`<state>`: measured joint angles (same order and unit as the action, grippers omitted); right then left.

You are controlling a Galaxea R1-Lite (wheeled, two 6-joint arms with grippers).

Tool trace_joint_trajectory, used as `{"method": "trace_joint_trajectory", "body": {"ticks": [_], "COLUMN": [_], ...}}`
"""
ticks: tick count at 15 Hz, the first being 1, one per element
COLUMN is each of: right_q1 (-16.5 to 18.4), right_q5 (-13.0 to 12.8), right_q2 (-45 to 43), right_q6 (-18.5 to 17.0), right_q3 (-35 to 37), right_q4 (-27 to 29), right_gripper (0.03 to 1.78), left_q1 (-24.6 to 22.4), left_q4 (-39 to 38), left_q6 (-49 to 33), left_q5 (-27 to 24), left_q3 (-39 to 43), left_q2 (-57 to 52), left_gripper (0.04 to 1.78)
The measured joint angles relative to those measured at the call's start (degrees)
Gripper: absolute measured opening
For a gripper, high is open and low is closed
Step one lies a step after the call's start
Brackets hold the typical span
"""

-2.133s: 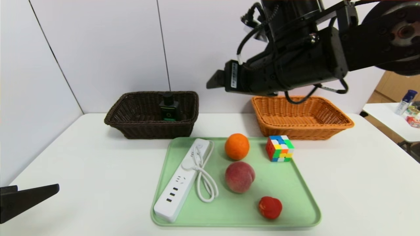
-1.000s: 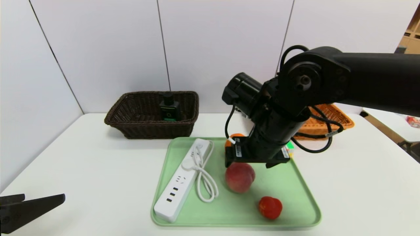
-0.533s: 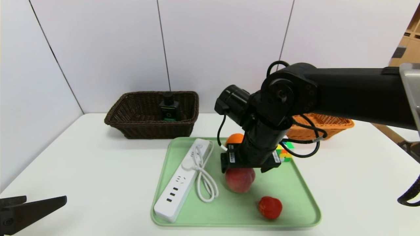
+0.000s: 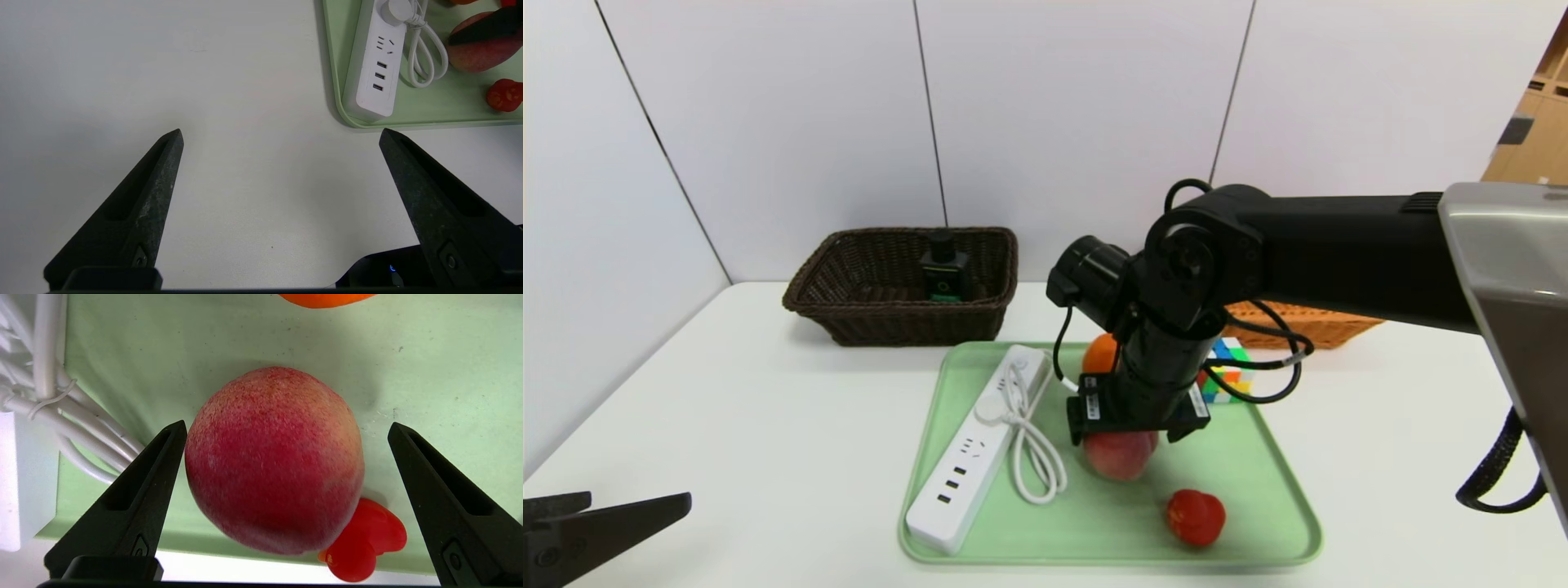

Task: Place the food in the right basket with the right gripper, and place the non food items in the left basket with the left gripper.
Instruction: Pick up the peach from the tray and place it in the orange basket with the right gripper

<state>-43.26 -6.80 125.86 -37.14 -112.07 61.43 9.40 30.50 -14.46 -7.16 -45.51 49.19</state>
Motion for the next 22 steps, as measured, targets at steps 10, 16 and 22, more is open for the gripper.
{"method": "trace_joint_trajectory", "body": {"ticks": [10, 16, 22], "right_q1": [-0.1, -0.7, 7.1], "right_q5": [0.0, 3.2, 6.5], "right_q2": [1.0, -6.7, -20.1], "right_q6": [0.0, -0.9, 0.0], "right_q3": [0.1, 0.1, 0.1], "right_q4": [-1.6, -0.3, -15.3], "right_gripper": [1.17, 1.16, 1.16], "left_q1": [0.0, 0.0, 0.0], "left_q4": [0.1, 0.0, -0.1], "left_q6": [0.0, -0.1, -0.1], "left_q5": [0.0, 0.0, 0.0], "left_q3": [0.3, 0.8, 1.3], "left_q2": [-0.1, -0.3, -0.5], "left_gripper": [1.69, 1.69, 1.69]}}
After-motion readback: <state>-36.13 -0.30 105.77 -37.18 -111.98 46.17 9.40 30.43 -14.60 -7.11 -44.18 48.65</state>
